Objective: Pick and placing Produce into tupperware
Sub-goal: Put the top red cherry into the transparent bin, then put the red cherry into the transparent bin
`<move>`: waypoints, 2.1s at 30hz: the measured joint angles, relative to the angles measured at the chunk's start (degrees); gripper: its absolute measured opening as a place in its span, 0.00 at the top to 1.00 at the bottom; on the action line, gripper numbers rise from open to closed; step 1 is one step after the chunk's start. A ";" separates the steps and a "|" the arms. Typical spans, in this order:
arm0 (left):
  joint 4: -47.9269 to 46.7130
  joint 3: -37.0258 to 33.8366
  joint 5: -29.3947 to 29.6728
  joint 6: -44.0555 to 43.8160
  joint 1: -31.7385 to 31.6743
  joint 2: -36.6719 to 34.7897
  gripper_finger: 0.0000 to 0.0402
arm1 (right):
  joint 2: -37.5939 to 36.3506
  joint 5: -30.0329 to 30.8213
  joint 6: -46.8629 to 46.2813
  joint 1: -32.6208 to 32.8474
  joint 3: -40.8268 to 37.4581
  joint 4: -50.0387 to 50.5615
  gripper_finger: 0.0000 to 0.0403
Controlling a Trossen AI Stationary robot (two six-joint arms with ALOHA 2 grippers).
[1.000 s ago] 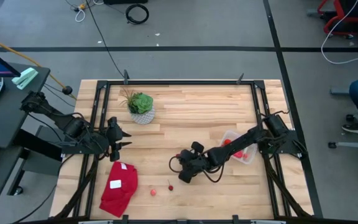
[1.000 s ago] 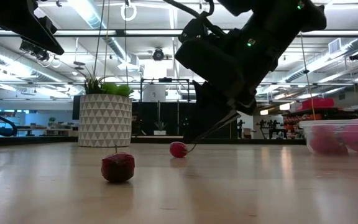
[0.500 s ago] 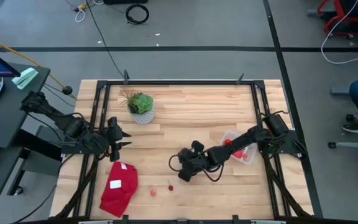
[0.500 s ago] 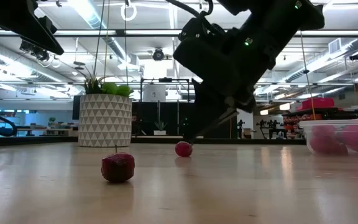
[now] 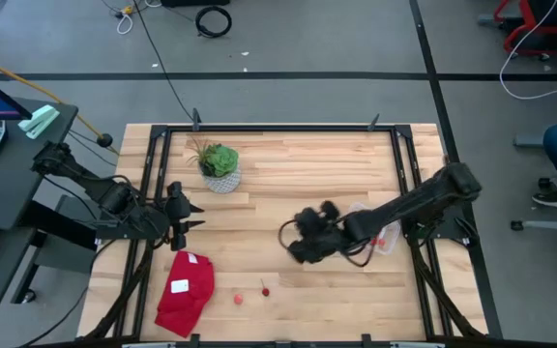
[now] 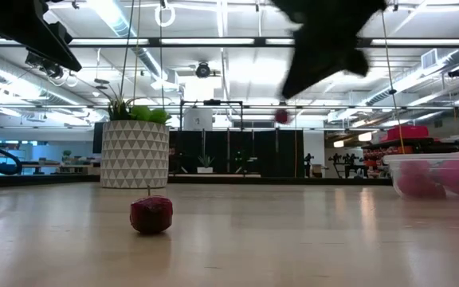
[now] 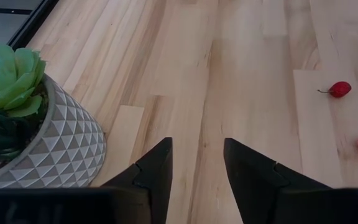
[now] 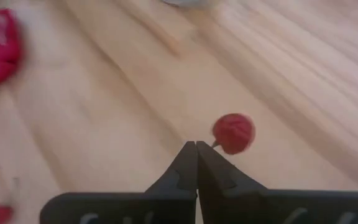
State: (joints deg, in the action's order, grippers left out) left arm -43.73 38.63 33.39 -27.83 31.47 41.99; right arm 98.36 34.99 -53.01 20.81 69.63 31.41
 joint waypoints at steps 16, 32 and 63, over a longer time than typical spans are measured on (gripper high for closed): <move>-0.71 -1.51 0.00 -1.16 0.01 -0.01 0.66 | -4.85 -15.78 -48.63 9.73 -0.04 45.73 1.00; -0.67 -2.64 0.00 -1.22 0.00 0.00 0.62 | -1.54 -28.34 -58.43 10.48 -0.04 55.26 1.00; -0.65 -2.64 0.00 -1.16 -0.01 0.00 0.63 | -4.99 -27.57 -47.36 9.76 -3.11 44.80 0.80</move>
State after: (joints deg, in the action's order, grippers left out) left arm -44.38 35.99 33.39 -28.99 31.46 41.99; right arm 93.37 7.42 -100.37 30.57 66.51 76.21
